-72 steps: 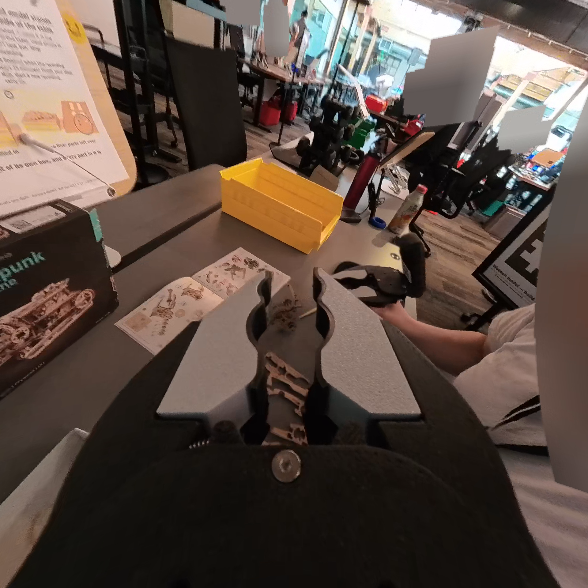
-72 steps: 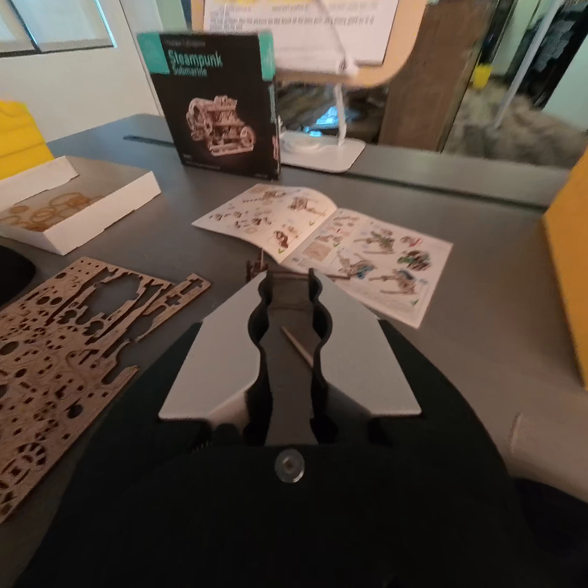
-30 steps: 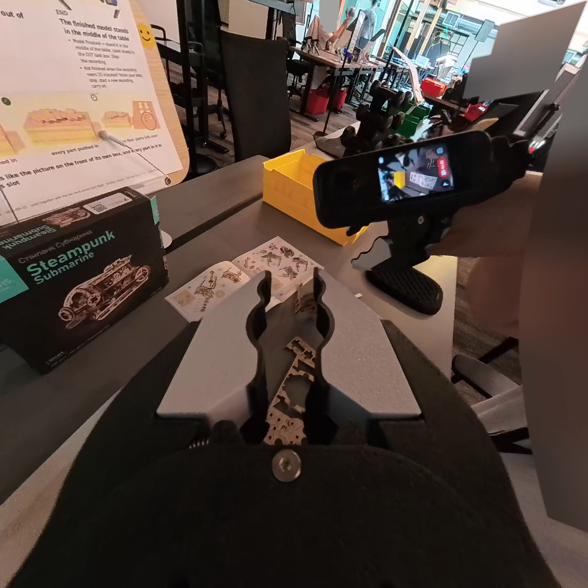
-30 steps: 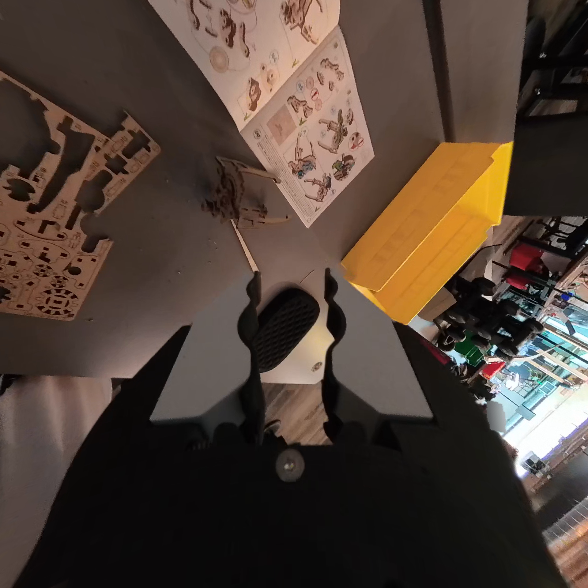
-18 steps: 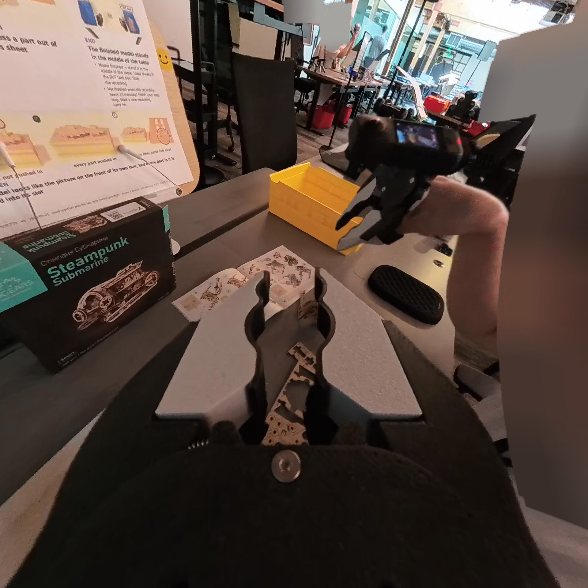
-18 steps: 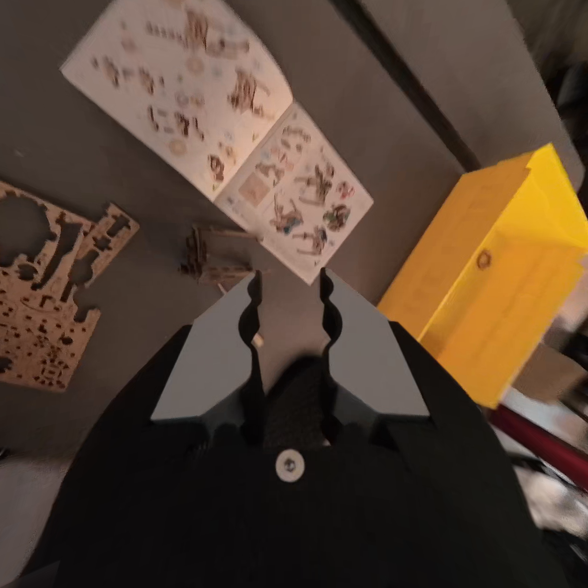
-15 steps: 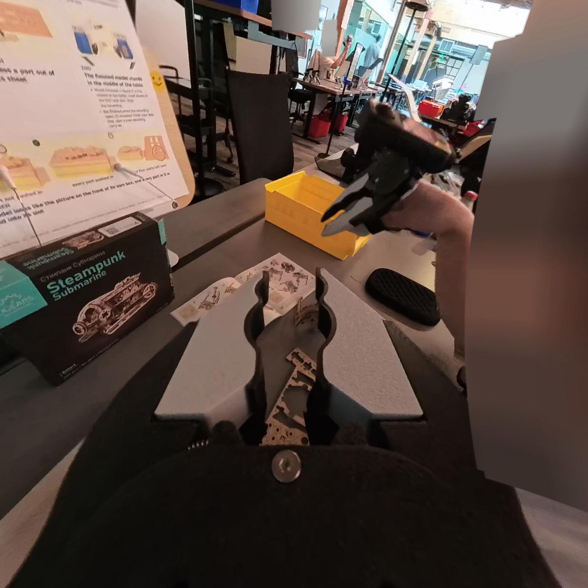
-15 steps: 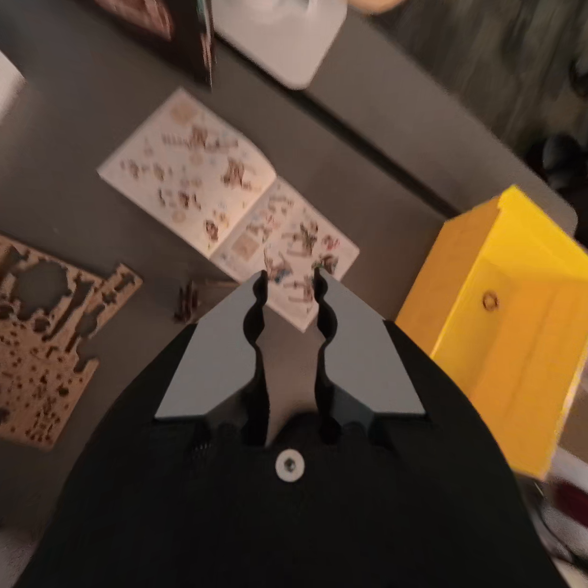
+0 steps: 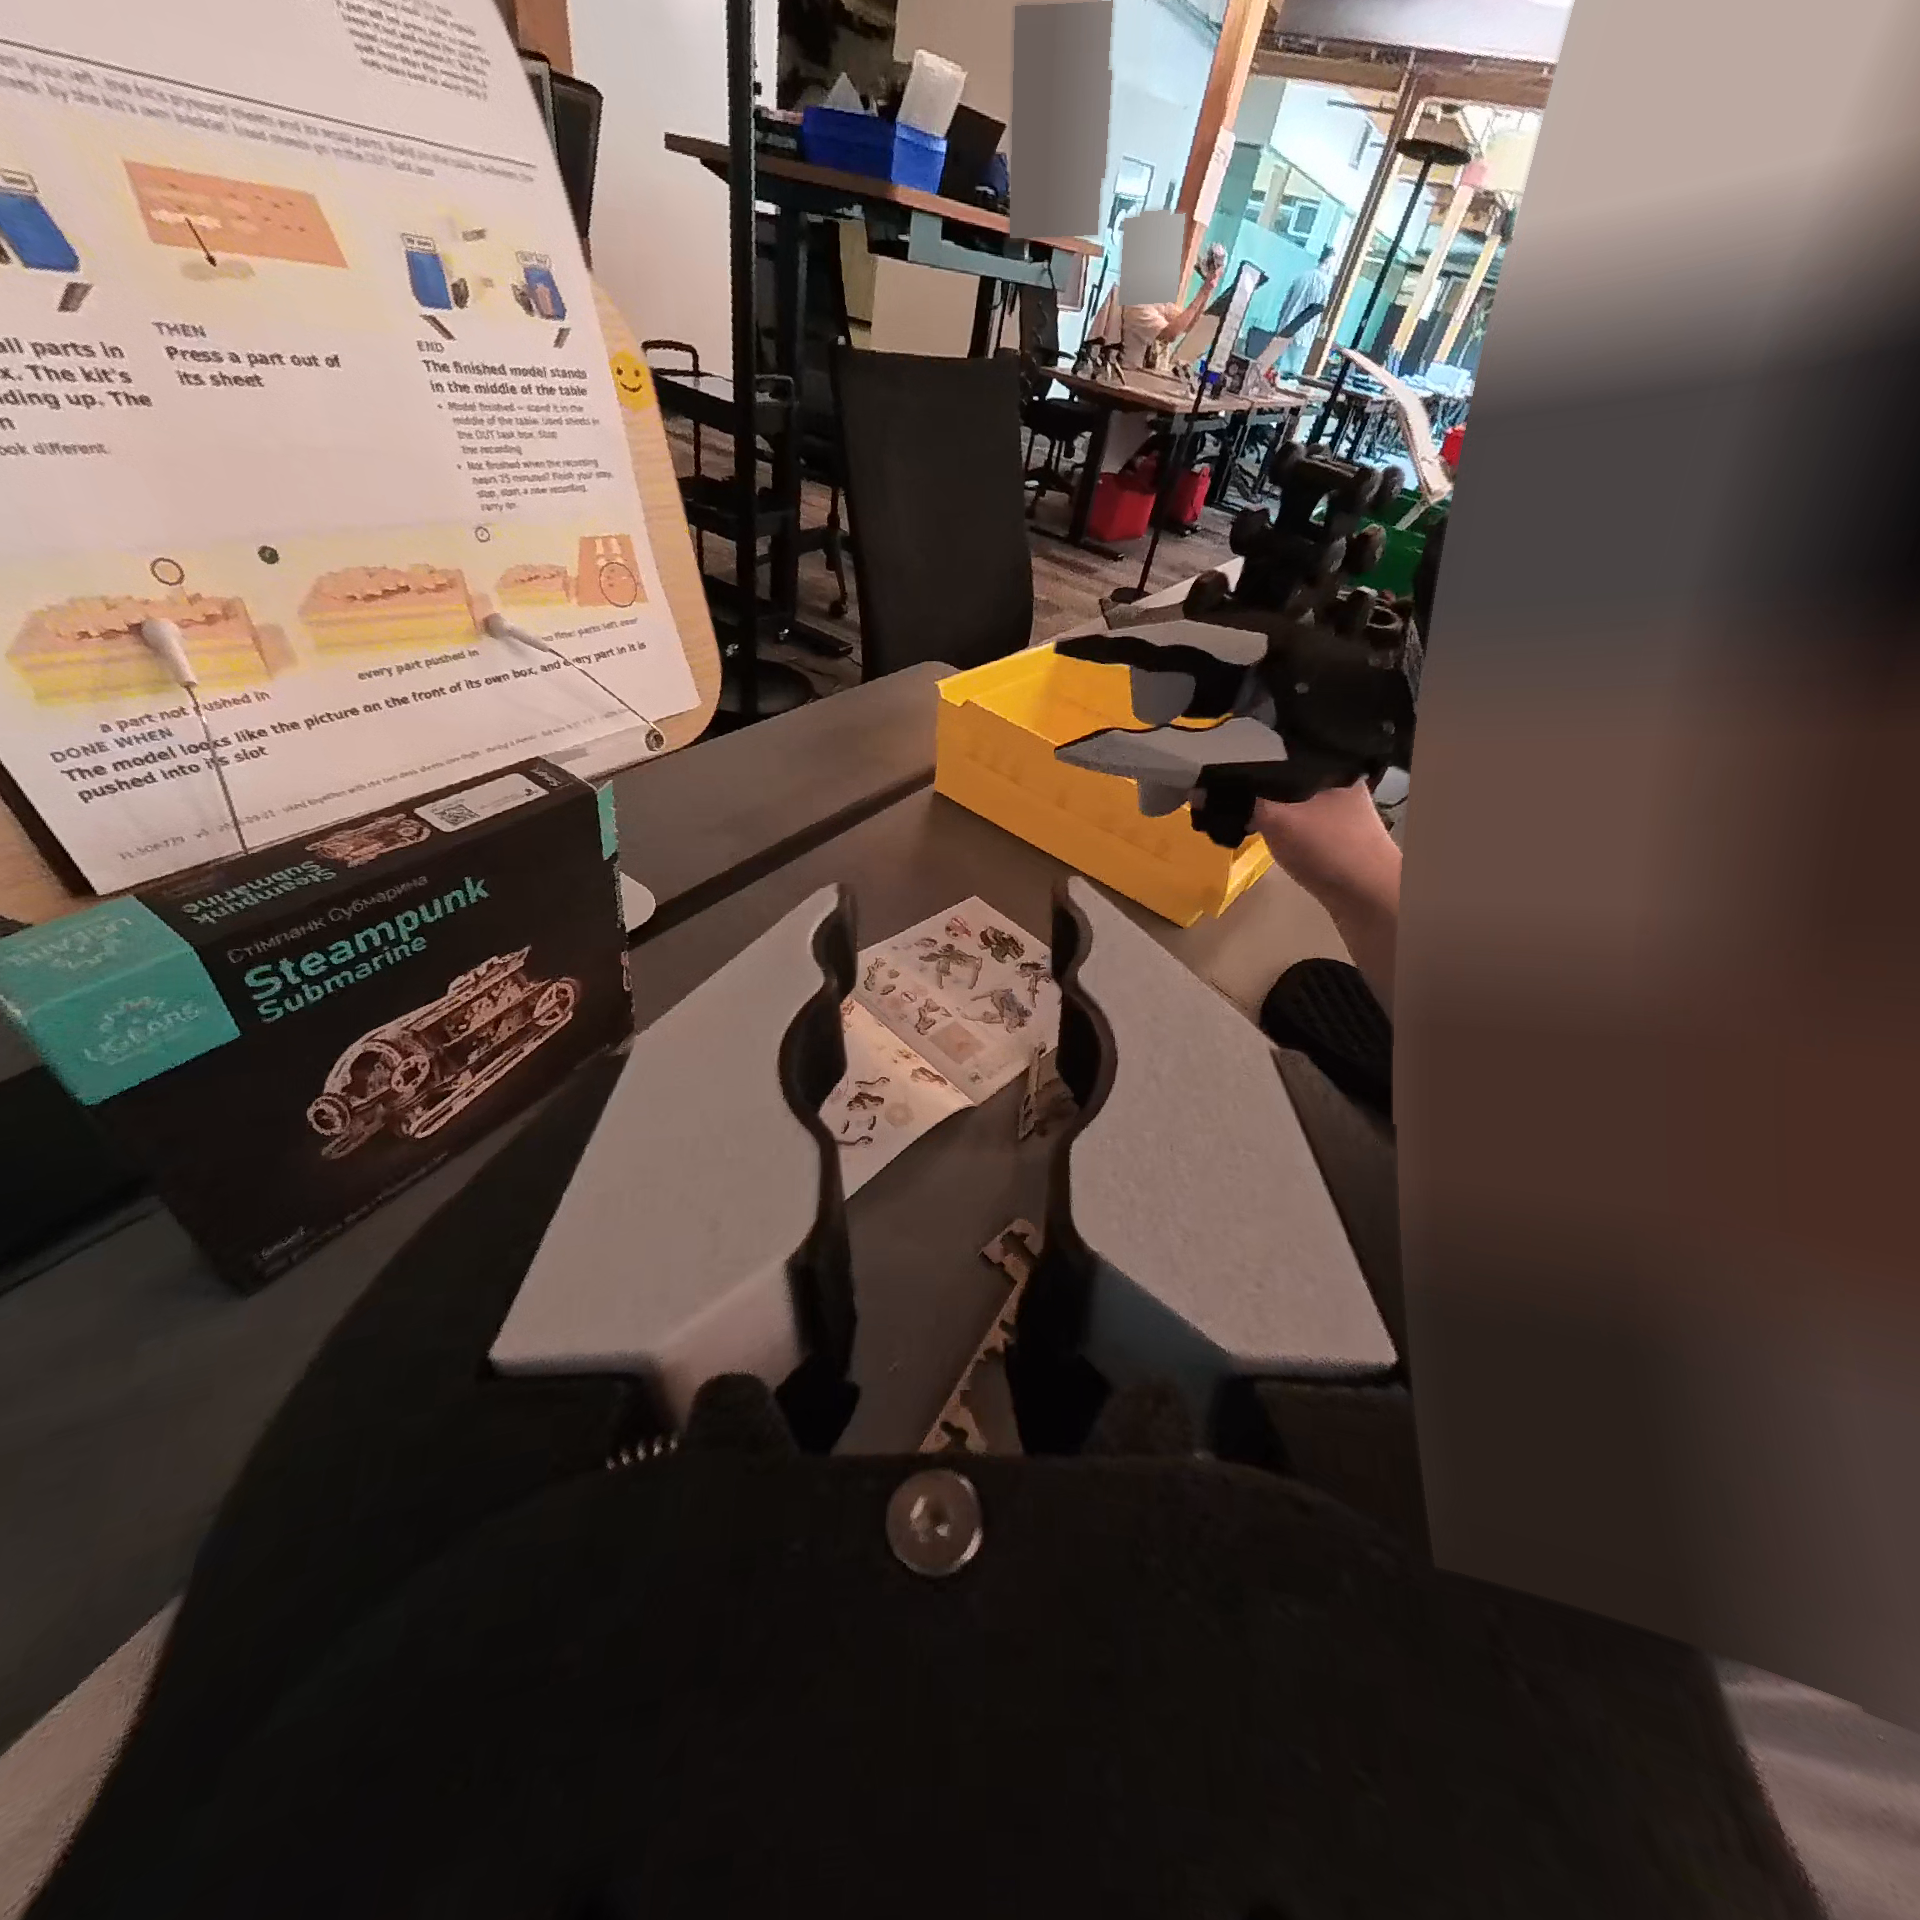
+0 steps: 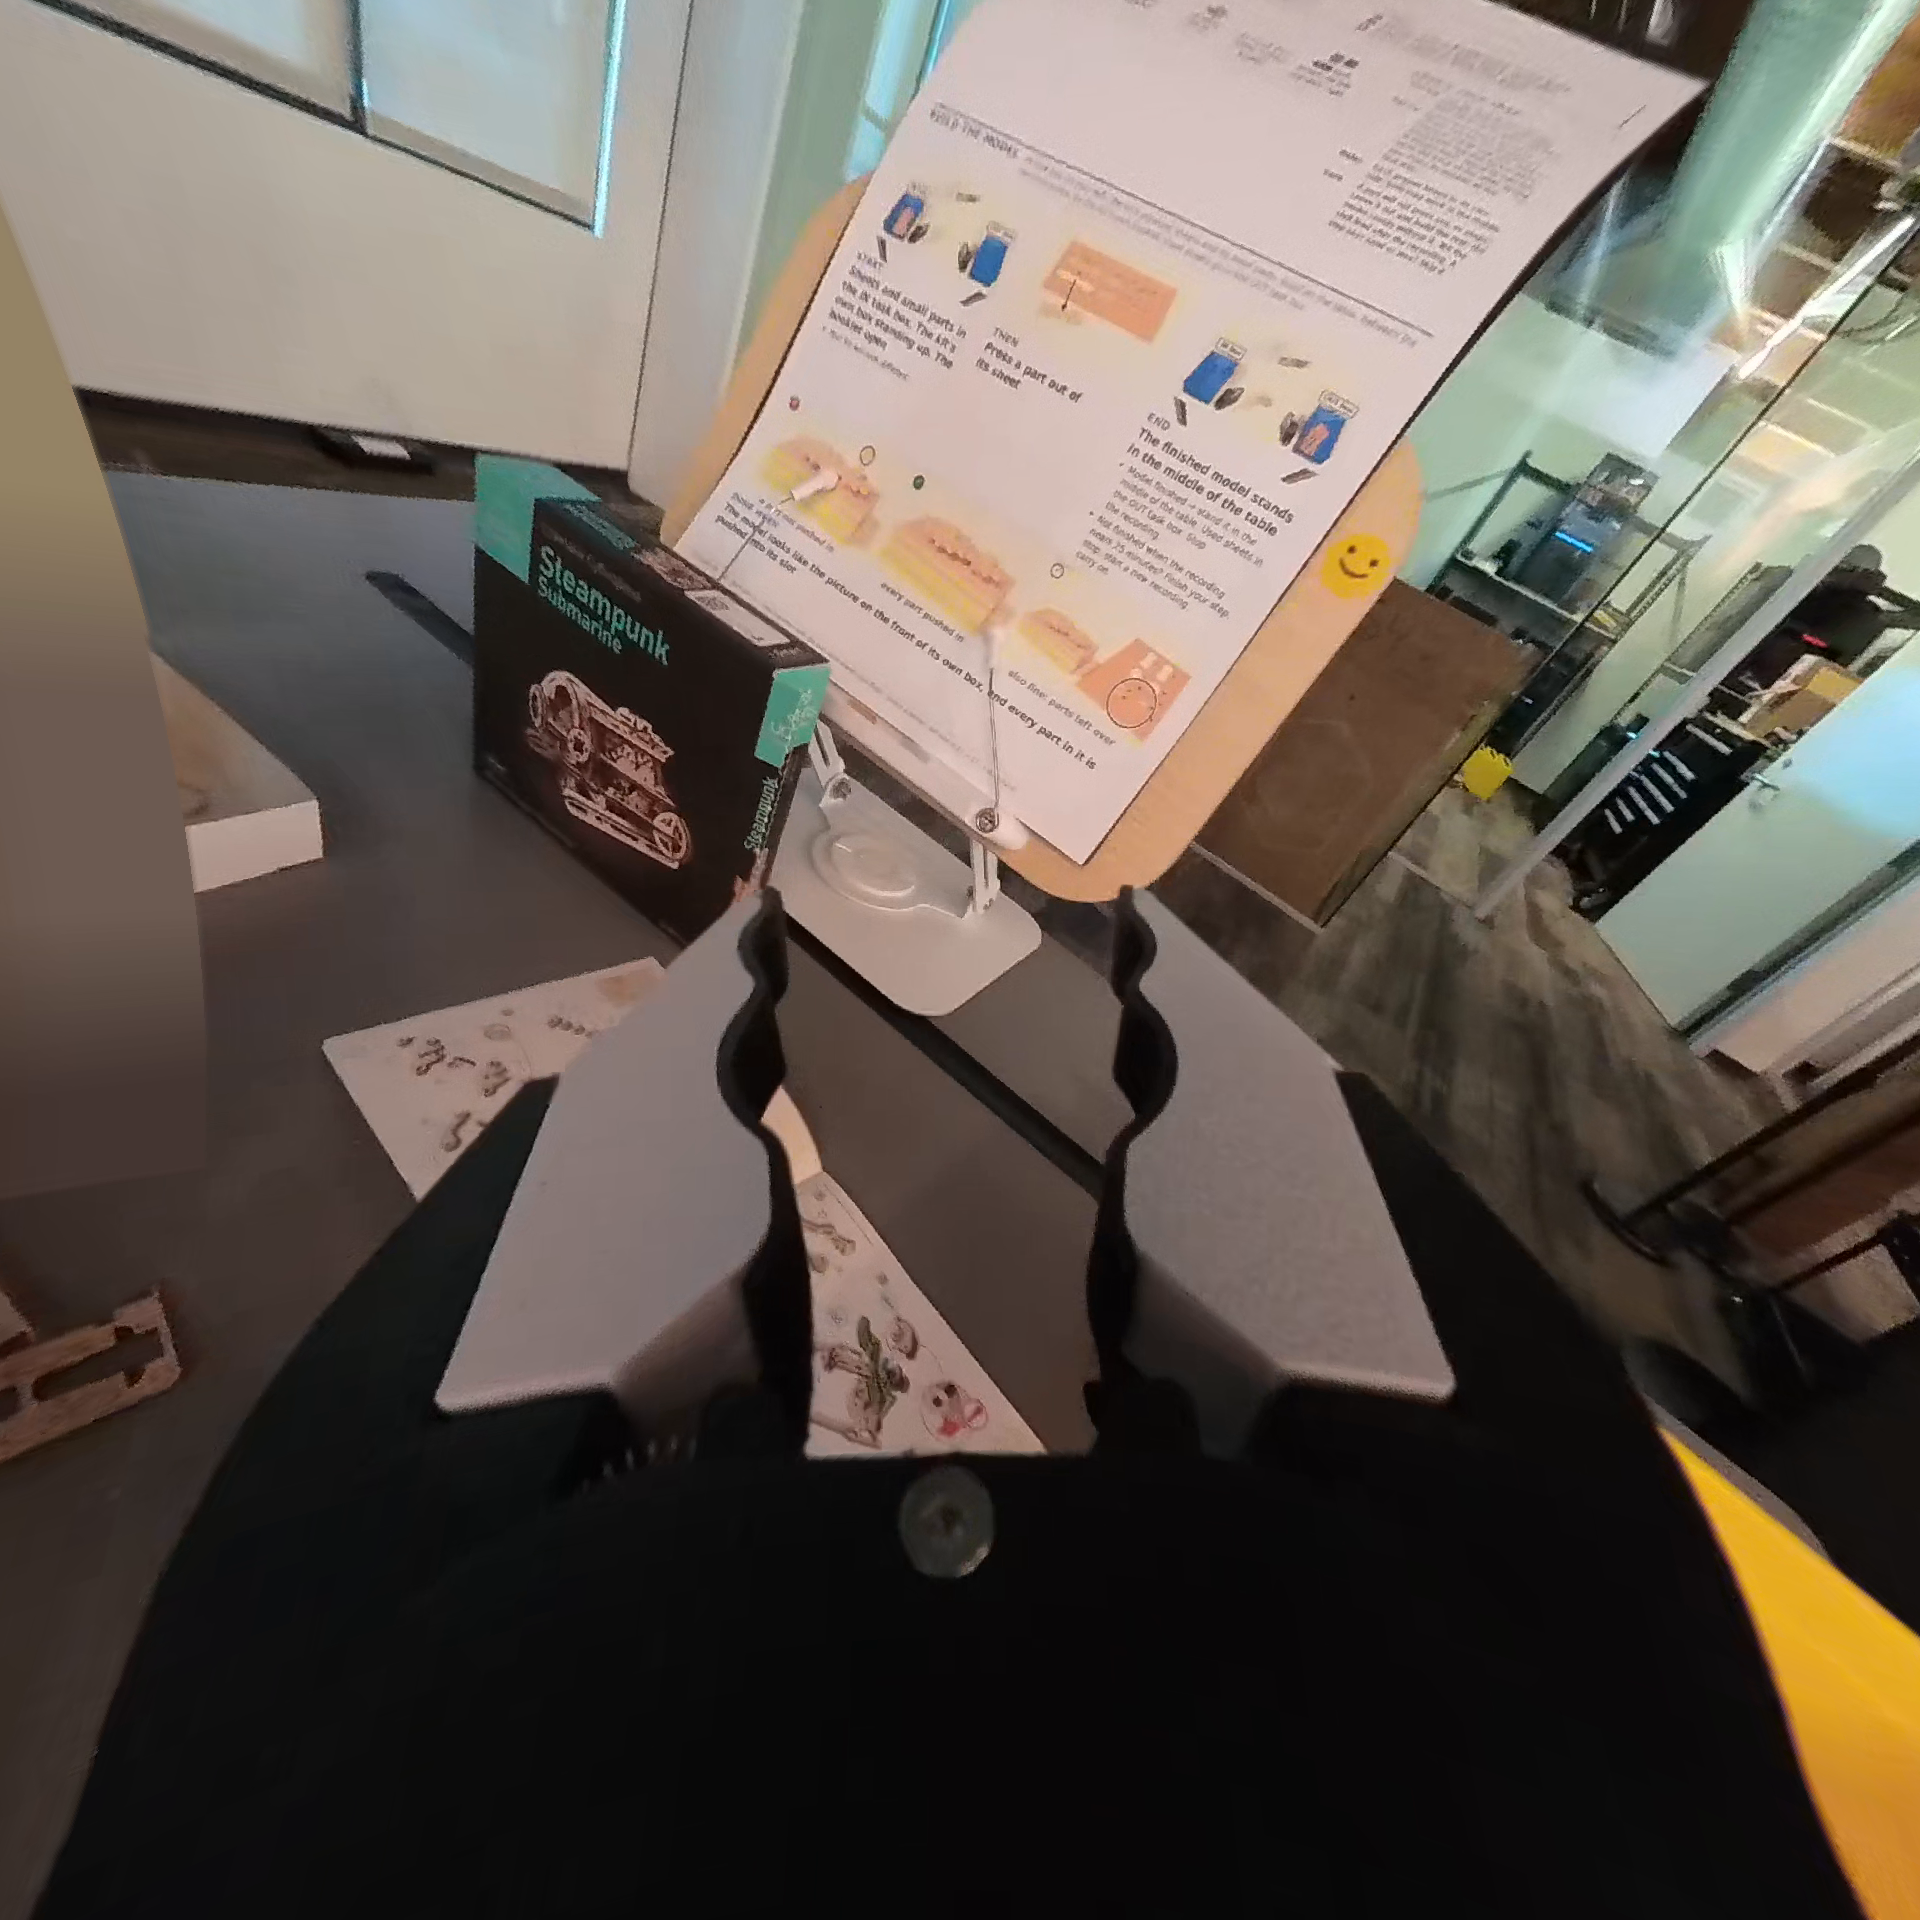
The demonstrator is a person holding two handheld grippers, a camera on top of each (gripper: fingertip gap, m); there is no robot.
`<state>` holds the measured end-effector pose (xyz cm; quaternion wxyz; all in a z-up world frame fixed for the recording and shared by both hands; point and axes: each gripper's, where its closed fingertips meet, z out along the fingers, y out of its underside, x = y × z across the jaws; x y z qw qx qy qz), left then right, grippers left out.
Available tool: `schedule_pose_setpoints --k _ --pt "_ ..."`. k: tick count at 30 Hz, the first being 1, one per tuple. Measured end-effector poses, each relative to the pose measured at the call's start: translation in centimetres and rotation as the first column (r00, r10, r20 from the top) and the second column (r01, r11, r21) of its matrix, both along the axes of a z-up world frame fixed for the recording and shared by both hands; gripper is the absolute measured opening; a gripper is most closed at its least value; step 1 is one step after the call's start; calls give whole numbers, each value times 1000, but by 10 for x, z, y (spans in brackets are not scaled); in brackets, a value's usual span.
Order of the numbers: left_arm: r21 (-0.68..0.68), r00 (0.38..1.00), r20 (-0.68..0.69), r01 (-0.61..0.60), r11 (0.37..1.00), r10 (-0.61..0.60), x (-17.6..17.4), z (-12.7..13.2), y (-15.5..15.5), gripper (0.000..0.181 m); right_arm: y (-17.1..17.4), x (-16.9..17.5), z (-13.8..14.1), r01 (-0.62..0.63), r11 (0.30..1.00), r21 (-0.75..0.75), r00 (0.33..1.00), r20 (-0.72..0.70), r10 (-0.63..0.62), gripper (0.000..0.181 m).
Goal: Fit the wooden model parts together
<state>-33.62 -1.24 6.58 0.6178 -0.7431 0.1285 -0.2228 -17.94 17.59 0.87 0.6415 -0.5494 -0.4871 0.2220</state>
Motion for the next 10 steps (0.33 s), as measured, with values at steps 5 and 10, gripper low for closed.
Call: schedule_pose_setpoints --k 5,10 --pt "-22 1000 6 25 999 -25 6 -5 2 36 1 -4 -10 -28 999 -35 1000 0 28 60" --pt "-14 1000 -16 -6 1000 6 0 -5 2 34 -7 -10 -19 -74 990 -124 997 18 77 56"
